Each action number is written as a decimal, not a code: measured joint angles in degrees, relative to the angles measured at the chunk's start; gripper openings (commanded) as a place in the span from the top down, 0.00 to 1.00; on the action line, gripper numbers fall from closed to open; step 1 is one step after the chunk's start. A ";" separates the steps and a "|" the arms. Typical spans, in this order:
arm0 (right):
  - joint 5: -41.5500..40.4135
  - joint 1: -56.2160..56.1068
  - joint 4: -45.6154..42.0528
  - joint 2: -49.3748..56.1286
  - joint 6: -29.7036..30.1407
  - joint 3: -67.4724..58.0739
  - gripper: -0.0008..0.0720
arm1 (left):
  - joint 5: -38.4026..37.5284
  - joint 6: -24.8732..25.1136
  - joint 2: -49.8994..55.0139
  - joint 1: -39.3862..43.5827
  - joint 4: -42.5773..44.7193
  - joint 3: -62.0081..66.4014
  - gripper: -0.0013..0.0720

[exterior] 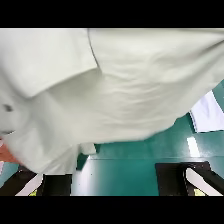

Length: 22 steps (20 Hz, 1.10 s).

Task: Fold the shirts.

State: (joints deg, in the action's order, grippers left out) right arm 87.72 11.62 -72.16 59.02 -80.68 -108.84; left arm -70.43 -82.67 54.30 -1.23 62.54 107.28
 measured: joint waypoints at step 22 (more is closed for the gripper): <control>-8.07 -5.40 -7.41 33.83 0.63 16.50 0.97 | -1.22 5.92 40.04 -2.64 -1.11 -19.96 0.94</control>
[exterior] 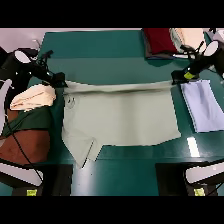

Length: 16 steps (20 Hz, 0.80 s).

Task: Fold the shirts.

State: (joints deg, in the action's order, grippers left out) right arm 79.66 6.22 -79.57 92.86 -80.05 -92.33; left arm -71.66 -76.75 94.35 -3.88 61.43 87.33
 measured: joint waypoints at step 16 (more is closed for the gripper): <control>-3.21 1.60 7.17 -23.32 -1.20 20.65 0.29 | -6.12 -5.16 -25.94 0.63 8.85 -26.03 0.30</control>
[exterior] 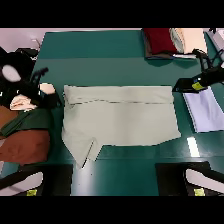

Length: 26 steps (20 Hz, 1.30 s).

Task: Fold the shirts.

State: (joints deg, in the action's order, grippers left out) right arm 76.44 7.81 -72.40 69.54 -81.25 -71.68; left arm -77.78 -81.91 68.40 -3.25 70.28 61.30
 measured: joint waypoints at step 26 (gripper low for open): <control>6.73 15.91 -1.95 -16.20 0.81 26.86 0.19 | 7.45 2.49 -18.78 0.04 -16.17 -25.73 0.95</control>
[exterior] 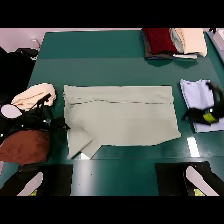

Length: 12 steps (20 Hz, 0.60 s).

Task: Fold the shirts.

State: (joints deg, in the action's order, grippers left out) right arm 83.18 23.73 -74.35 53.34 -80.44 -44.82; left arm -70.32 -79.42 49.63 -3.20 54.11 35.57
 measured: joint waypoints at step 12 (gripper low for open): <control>-8.63 -5.57 10.64 4.22 1.31 15.98 0.89 | -0.46 0.48 0.00 0.00 -0.02 2.86 0.95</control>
State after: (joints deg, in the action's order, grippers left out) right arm 74.54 18.15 -63.70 57.56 -79.13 -28.84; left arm -70.78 -78.94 49.63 -3.20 54.08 38.44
